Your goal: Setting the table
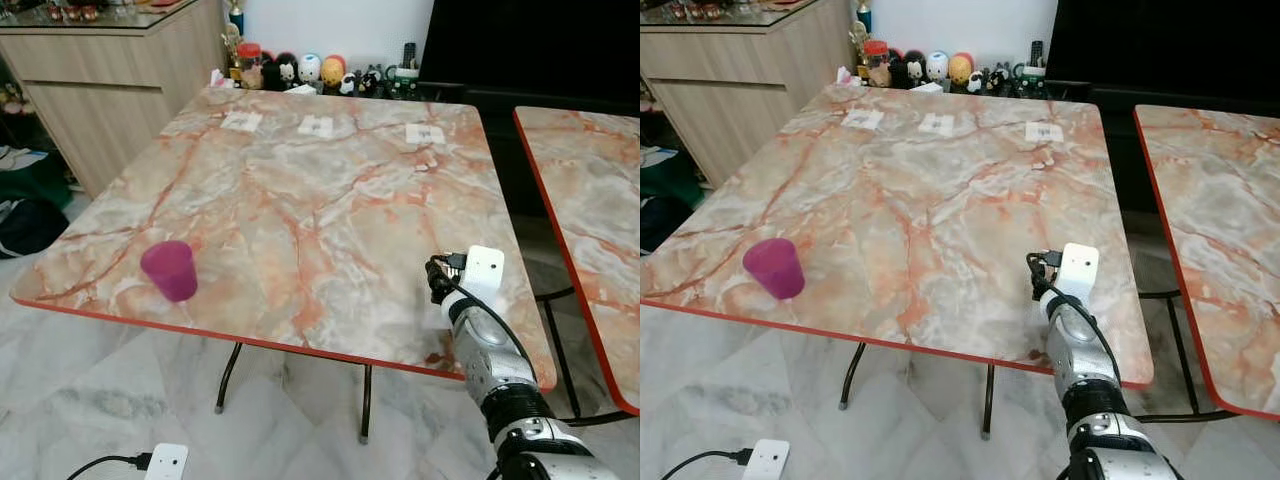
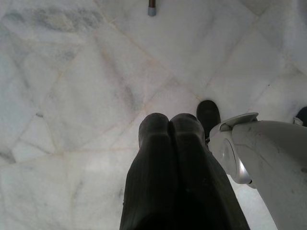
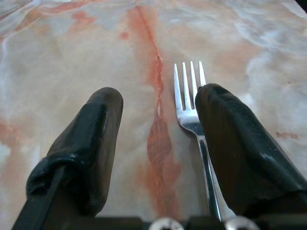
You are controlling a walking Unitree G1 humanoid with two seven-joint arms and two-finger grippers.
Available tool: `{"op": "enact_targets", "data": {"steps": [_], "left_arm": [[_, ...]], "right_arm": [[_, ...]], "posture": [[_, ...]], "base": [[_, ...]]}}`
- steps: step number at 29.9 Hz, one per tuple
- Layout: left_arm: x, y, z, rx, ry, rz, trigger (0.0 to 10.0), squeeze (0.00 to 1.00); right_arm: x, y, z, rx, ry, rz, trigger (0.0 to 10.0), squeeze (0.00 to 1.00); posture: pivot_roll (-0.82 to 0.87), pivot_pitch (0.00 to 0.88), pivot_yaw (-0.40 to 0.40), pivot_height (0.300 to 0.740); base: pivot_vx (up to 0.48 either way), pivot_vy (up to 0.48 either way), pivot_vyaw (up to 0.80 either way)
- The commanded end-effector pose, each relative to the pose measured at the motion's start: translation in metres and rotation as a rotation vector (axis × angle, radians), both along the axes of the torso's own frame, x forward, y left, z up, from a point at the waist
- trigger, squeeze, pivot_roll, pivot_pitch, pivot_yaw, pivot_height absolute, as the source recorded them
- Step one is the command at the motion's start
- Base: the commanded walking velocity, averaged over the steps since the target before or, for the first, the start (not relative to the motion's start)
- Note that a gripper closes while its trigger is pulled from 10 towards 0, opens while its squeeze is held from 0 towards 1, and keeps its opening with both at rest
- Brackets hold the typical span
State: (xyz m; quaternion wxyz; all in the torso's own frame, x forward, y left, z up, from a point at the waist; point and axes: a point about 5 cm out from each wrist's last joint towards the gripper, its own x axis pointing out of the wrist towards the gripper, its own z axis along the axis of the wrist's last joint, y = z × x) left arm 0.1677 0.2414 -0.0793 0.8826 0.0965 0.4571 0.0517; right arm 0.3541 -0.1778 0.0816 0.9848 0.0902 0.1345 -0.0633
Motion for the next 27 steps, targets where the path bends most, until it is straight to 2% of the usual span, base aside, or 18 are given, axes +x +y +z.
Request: {"op": "enact_targets", "data": {"steps": [1, 11, 27], "left_arm": [[-0.005, 0.002, -0.002, 0.001, 0.025, 0.008, 10.0, 0.00], [-0.005, 0.002, -0.002, 0.000, 0.028, 0.004, 10.0, 0.00], [-0.005, 0.003, -0.002, 0.001, 0.026, 0.007, 10.0, 0.00]], "right_arm": [[0.002, -0.001, 0.003, 0.008, -0.013, -0.013, 10.0, 0.00], [-0.004, -0.012, -0.007, -0.017, 0.065, -0.021, 10.0, 0.00], [0.001, -0.007, -0.008, -0.007, 0.092, 0.014, 10.0, 0.00]], "posture": [[0.04, 0.026, -0.007, 0.740], [0.04, 0.027, -0.004, 0.740], [0.05, 0.027, -0.003, 0.740]], "base": [[0.000, 0.000, 0.00], [0.000, 0.000, 0.00], [0.000, 0.000, 0.00]]}}
